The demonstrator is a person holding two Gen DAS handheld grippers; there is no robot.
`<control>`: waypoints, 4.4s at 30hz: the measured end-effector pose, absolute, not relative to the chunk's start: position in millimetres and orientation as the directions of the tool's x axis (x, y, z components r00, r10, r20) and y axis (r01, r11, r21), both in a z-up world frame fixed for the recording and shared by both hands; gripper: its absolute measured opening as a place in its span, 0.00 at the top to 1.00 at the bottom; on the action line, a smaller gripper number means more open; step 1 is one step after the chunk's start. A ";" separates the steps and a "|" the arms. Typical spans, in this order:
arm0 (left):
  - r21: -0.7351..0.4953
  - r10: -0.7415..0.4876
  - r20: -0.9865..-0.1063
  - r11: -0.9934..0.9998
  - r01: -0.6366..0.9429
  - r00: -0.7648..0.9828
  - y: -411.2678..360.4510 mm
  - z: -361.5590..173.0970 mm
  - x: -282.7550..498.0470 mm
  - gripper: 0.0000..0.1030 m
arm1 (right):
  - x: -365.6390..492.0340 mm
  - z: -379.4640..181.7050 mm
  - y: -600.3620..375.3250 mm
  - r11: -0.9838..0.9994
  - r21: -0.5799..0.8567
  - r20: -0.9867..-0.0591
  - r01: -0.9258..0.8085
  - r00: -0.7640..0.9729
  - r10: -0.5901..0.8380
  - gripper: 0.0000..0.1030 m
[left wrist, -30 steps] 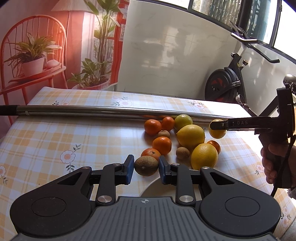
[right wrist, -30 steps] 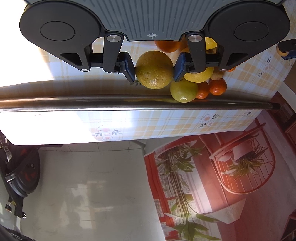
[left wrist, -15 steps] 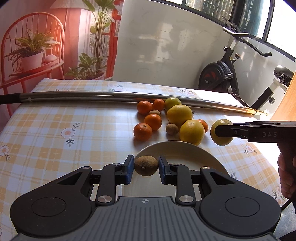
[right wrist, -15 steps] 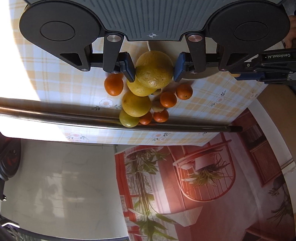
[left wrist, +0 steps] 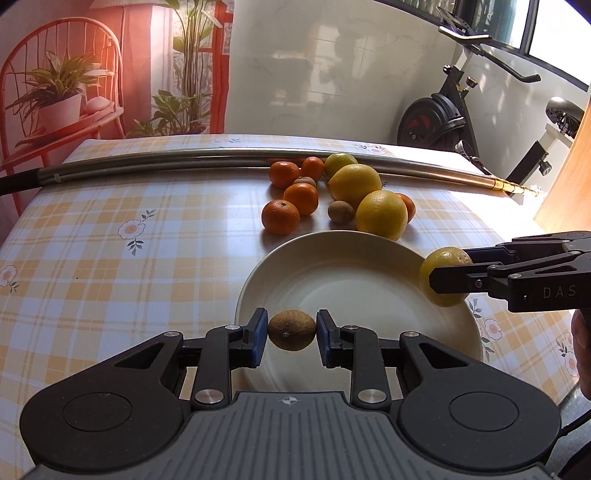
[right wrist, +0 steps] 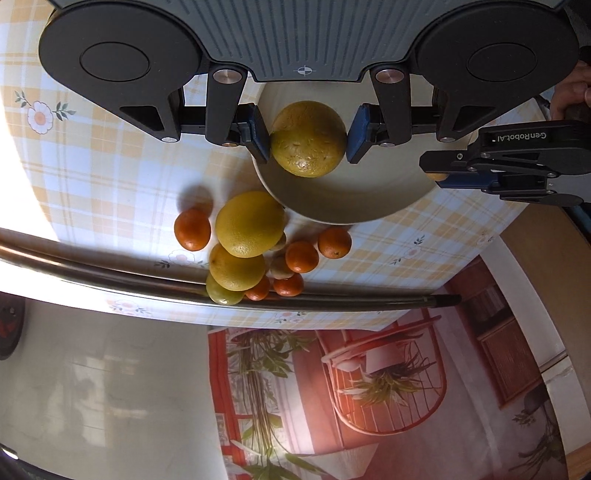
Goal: Organize fruits
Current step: 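Carry the kiwi and grapefruit over the white plate with both tools, then open the left tool to drop the kiwi into the plate while the right tool releases the grapefruit, then lift both tools away from the plate back toward the fruit pile, then grasp a second brown kiwi with the left tool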
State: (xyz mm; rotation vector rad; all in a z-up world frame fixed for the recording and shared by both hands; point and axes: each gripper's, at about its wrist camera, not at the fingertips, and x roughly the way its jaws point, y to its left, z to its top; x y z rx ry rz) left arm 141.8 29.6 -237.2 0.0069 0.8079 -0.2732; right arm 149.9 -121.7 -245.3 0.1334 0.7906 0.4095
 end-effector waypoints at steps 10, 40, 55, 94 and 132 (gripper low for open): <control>-0.062 -0.207 -0.745 0.968 0.244 0.634 24.2 -251.1 149.1 0.71 | 159.7 -259.5 -124.7 0.909 0.281 -0.709 -0.307 0.572 0.412 0.59; -0.046 -0.165 -0.669 0.982 0.182 0.724 29.3 -220.3 148.2 0.08 | 151.6 -217.0 -149.4 0.943 0.224 -0.568 -0.245 0.754 0.330 0.29; -0.058 -0.107 -0.652 0.994 0.091 0.750 50.3 -212.9 154.2 0.00 | 147.0 -207.7 -155.3 0.955 0.191 -0.538 -0.225 0.790 0.293 0.00; 0.002 -0.135 -0.661 0.983 0.182 0.738 32.6 -202.1 258.3 0.00 | 213.8 -223.8 -183.7 0.957 0.240 -0.553 -0.162 0.788 0.272 0.00; -0.285 -0.307 -0.803 0.950 0.124 0.510 -8.2 -261.1 352.4 0.71 | 232.3 -244.4 -193.4 0.951 0.283 -0.593 -0.123 0.757 0.274 0.00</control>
